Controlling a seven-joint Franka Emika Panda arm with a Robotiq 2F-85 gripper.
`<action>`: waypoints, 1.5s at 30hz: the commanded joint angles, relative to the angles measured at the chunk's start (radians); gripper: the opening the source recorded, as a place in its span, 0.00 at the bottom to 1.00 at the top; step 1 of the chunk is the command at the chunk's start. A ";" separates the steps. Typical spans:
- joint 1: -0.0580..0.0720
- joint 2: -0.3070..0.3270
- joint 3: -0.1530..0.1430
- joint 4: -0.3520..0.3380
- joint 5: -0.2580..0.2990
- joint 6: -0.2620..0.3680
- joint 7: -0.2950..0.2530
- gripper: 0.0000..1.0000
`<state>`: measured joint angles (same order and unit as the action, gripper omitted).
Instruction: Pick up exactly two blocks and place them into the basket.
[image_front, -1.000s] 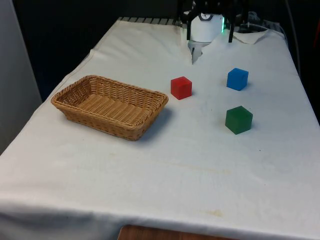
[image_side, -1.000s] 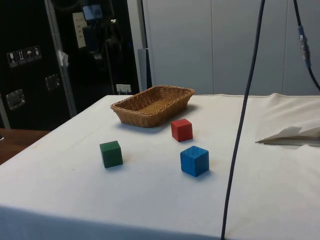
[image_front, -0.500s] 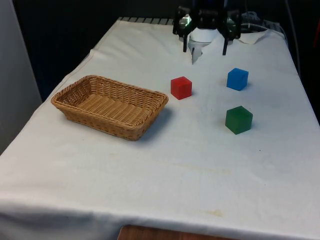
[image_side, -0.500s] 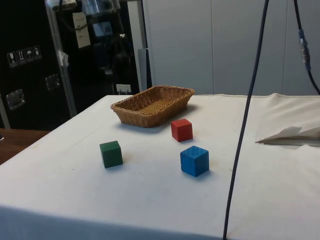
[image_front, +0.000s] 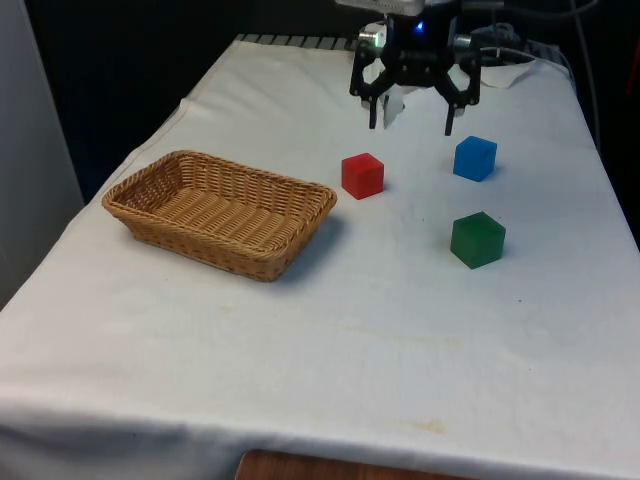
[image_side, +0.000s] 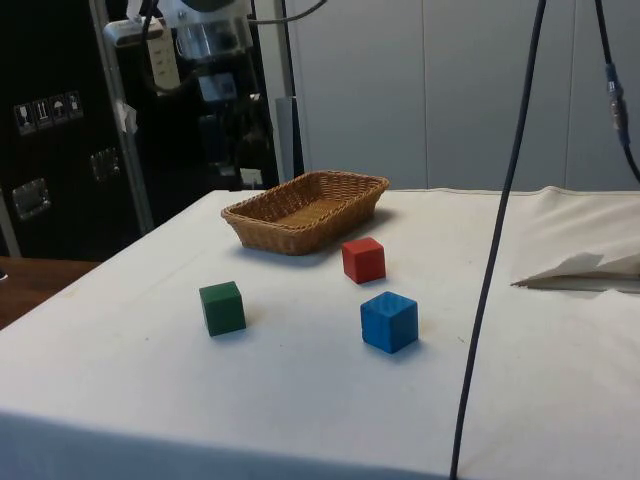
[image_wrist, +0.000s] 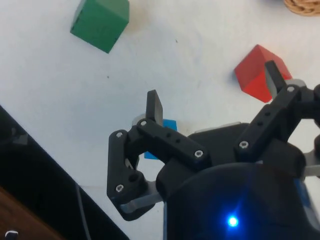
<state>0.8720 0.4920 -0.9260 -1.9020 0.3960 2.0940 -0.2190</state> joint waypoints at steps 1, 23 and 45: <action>0.022 -0.031 -0.007 -0.044 0.000 0.047 0.003 1.00; 0.000 -0.081 0.039 -0.124 -0.012 0.157 0.008 1.00; 0.020 -0.126 0.045 -0.293 -0.023 0.364 -0.003 1.00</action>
<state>0.8720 0.3880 -0.8690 -2.1560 0.3830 2.4230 -0.2250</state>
